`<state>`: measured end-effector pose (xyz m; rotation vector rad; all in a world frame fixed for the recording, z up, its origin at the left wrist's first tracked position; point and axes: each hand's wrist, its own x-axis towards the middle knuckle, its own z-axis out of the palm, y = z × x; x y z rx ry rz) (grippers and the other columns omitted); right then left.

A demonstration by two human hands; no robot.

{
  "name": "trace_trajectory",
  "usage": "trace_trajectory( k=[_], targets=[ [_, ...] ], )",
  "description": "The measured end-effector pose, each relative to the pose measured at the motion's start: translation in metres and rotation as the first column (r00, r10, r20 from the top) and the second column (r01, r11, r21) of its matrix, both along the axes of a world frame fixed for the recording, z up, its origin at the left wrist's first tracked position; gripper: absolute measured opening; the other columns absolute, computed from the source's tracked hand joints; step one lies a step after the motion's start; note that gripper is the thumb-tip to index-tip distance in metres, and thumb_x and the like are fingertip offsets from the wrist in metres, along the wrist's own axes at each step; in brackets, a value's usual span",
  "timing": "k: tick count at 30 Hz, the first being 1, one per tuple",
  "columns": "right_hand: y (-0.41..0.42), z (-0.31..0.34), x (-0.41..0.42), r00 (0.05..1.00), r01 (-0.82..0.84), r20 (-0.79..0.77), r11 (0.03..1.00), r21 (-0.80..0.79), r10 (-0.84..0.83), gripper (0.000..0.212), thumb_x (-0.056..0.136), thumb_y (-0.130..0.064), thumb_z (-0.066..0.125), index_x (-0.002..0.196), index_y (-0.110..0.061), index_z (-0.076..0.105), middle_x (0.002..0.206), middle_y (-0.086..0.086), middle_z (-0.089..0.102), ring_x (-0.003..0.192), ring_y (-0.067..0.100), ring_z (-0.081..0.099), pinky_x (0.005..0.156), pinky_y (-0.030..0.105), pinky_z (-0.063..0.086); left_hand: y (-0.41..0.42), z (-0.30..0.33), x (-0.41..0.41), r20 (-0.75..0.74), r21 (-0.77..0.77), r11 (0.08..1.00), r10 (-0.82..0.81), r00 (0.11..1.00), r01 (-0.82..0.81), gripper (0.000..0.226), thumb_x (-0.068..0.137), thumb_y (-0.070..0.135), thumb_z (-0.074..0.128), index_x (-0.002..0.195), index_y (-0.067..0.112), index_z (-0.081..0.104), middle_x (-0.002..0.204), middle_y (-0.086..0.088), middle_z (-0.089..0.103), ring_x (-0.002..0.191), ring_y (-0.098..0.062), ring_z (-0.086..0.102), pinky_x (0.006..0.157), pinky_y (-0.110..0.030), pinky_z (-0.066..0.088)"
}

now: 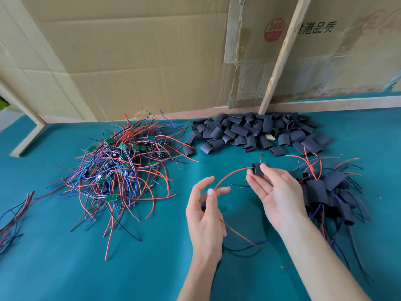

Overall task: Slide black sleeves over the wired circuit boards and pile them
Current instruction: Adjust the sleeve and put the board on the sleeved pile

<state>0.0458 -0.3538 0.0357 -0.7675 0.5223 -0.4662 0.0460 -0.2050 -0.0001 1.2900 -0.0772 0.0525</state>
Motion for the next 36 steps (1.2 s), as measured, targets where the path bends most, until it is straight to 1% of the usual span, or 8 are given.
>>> trace_trajectory(
  k=[7, 11, 15, 18, 22, 25, 30, 36],
  targets=[
    [0.012, 0.000, -0.005, 0.991, -0.130, -0.012, 0.991, 0.013, 0.130, 0.024, 0.092, -0.008, 0.074, 0.100, -0.012, 0.052, 0.086, 0.012, 0.074, 0.086, 0.030, 0.078, 0.069, 0.029, 0.063, -0.001, 0.003, -0.001, -0.027, 0.053, 0.999, -0.011, 1.000, 0.013, 0.023, 0.109, 0.016, 0.047, 0.110, 0.031, 0.064, 0.097, -0.007, 0.078, 0.029, -0.012, 0.032, 0.035, -0.016, 0.030],
    [0.018, -0.002, -0.006, 0.961, -0.270, -0.058, 0.963, -0.005, 0.269, 0.037, 0.075, -0.019, 0.081, 0.105, -0.013, 0.060, 0.092, 0.011, 0.072, 0.085, 0.021, 0.076, 0.071, 0.026, 0.061, -0.004, 0.005, -0.004, -0.016, 0.118, 0.993, -0.024, 1.000, 0.026, 0.010, 0.098, 0.032, 0.056, 0.105, 0.036, 0.062, 0.086, -0.002, 0.076, 0.033, -0.016, 0.035, 0.039, -0.019, 0.033],
    [0.024, -0.003, -0.009, 0.905, -0.422, -0.092, 0.902, -0.091, 0.414, 0.036, 0.071, -0.021, 0.081, 0.103, -0.013, 0.066, 0.095, 0.008, 0.073, 0.086, 0.021, 0.072, 0.078, 0.030, 0.057, -0.005, 0.004, -0.006, -0.029, 0.172, 0.983, -0.067, 0.997, 0.070, 0.023, 0.084, 0.028, 0.054, 0.102, 0.042, 0.057, 0.069, 0.004, 0.063, 0.051, -0.022, 0.039, 0.052, -0.034, 0.035],
    [0.029, -0.002, -0.011, 0.866, -0.500, -0.127, 0.831, -0.245, 0.484, 0.027, 0.079, -0.009, 0.081, 0.103, -0.007, 0.069, 0.097, 0.013, 0.077, 0.085, 0.025, 0.073, 0.077, 0.029, 0.059, -0.003, 0.003, -0.007, -0.033, 0.183, 0.978, -0.099, 0.995, 0.103, 0.036, 0.075, 0.019, 0.050, 0.104, 0.041, 0.055, 0.073, 0.002, 0.065, 0.056, -0.019, 0.039, 0.053, -0.033, 0.035],
    [0.025, -0.001, -0.013, 0.905, -0.424, -0.168, 0.793, -0.438, 0.392, 0.017, 0.085, 0.003, 0.075, 0.101, 0.000, 0.069, 0.097, 0.022, 0.078, 0.084, 0.031, 0.074, 0.084, 0.037, 0.059, -0.004, 0.002, -0.007, 0.008, 0.242, 0.959, -0.156, 0.988, 0.149, 0.044, 0.077, 0.015, 0.052, 0.115, 0.037, 0.051, 0.086, 0.006, 0.068, 0.065, -0.008, 0.048, 0.059, -0.017, 0.043],
    [0.017, 0.000, -0.012, 0.946, -0.323, -0.132, 0.822, -0.469, 0.296, 0.014, 0.085, 0.004, 0.075, 0.093, -0.006, 0.070, 0.088, 0.014, 0.079, 0.078, 0.020, 0.073, 0.072, 0.027, 0.055, -0.006, 0.002, -0.007, -0.018, 0.213, 0.958, -0.191, 0.981, 0.190, 0.047, 0.078, 0.014, 0.053, 0.121, 0.034, 0.050, 0.089, -0.002, 0.064, 0.067, -0.011, 0.051, 0.064, -0.023, 0.046],
    [0.004, -0.001, -0.010, 0.984, -0.176, -0.055, 0.886, -0.429, 0.169, 0.016, 0.085, 0.006, 0.074, 0.089, -0.009, 0.070, 0.084, 0.008, 0.078, 0.076, 0.015, 0.072, 0.067, 0.025, 0.053, -0.006, 0.001, -0.006, -0.011, 0.177, 0.975, -0.134, 0.991, 0.134, 0.021, 0.085, 0.015, 0.062, 0.104, 0.024, 0.061, 0.090, 0.006, 0.070, 0.067, -0.015, 0.065, 0.062, -0.024, 0.054],
    [0.006, -0.009, -0.010, 0.978, -0.206, -0.146, 0.797, -0.568, 0.148, 0.014, 0.085, 0.000, 0.078, 0.092, -0.009, 0.071, 0.079, 0.007, 0.078, 0.067, 0.015, 0.068, 0.061, 0.022, 0.055, -0.005, -0.001, -0.005, 0.033, 0.199, 0.979, -0.057, 0.998, 0.050, 0.021, 0.092, 0.004, 0.070, 0.088, 0.025, 0.068, 0.085, 0.003, 0.073, 0.075, -0.020, 0.074, 0.070, -0.023, 0.055]
  ],
)
